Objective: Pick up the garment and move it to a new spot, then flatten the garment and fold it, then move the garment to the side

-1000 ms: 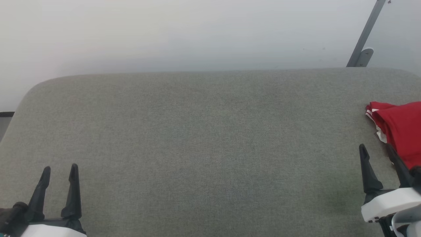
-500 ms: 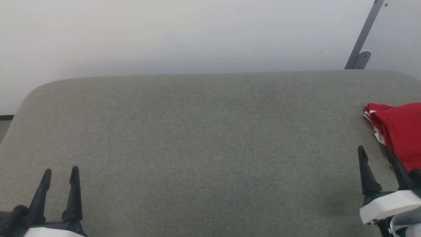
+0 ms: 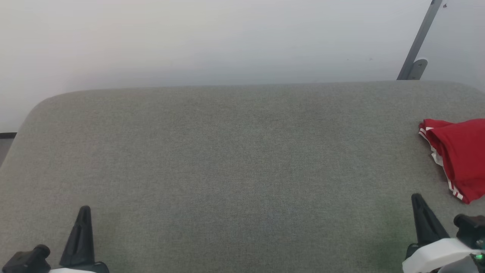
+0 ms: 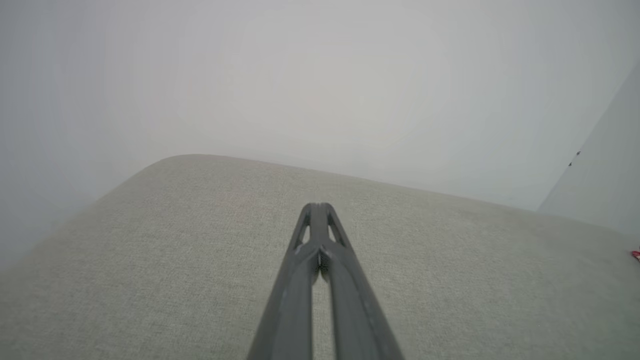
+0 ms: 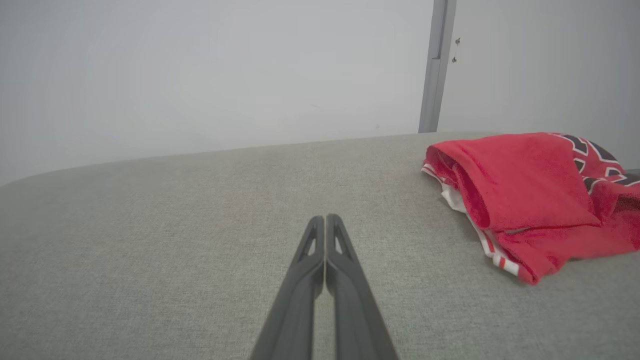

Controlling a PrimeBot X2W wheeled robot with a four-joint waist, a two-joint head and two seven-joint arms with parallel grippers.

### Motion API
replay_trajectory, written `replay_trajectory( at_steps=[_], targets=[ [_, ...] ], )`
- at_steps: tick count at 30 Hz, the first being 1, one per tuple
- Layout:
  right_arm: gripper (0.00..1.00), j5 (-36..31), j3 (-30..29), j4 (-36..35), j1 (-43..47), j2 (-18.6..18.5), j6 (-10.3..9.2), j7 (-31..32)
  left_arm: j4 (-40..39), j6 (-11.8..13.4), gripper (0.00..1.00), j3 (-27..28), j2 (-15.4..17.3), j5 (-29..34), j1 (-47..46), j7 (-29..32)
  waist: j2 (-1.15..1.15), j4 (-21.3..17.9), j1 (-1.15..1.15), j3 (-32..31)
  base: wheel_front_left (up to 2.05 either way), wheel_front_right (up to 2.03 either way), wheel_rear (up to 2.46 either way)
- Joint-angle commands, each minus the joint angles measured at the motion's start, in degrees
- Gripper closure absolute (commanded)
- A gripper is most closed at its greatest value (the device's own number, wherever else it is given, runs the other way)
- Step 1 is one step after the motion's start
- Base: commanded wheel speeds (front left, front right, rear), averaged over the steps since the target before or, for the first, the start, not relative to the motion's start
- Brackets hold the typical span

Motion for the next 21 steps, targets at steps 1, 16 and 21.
replay_trajectory(
  at_steps=[1,16,21],
  targets=[
    [1.00,1.6,-0.2,-0.5,-0.6,-0.1,0.00,0.4,-0.3,0.0,1.00,0.1,0.3,-1.5,-0.3,0.3,0.00,0.0,0.00,0.0,0.00,0.00,0.00],
    [1.00,16.0,-0.7,-0.8,-1.9,1.6,-0.01,4.0,1.4,0.0,1.00,-0.5,-1.3,-15.1,-3.1,4.5,0.00,-0.1,0.00,0.0,0.00,0.00,0.00],
    [1.00,19.4,-0.8,-0.8,-2.2,2.0,-0.02,4.8,1.8,0.0,1.00,-0.6,-1.7,-18.3,-3.7,5.5,0.00,-0.2,0.00,0.0,0.00,0.00,0.00]
  ],
)
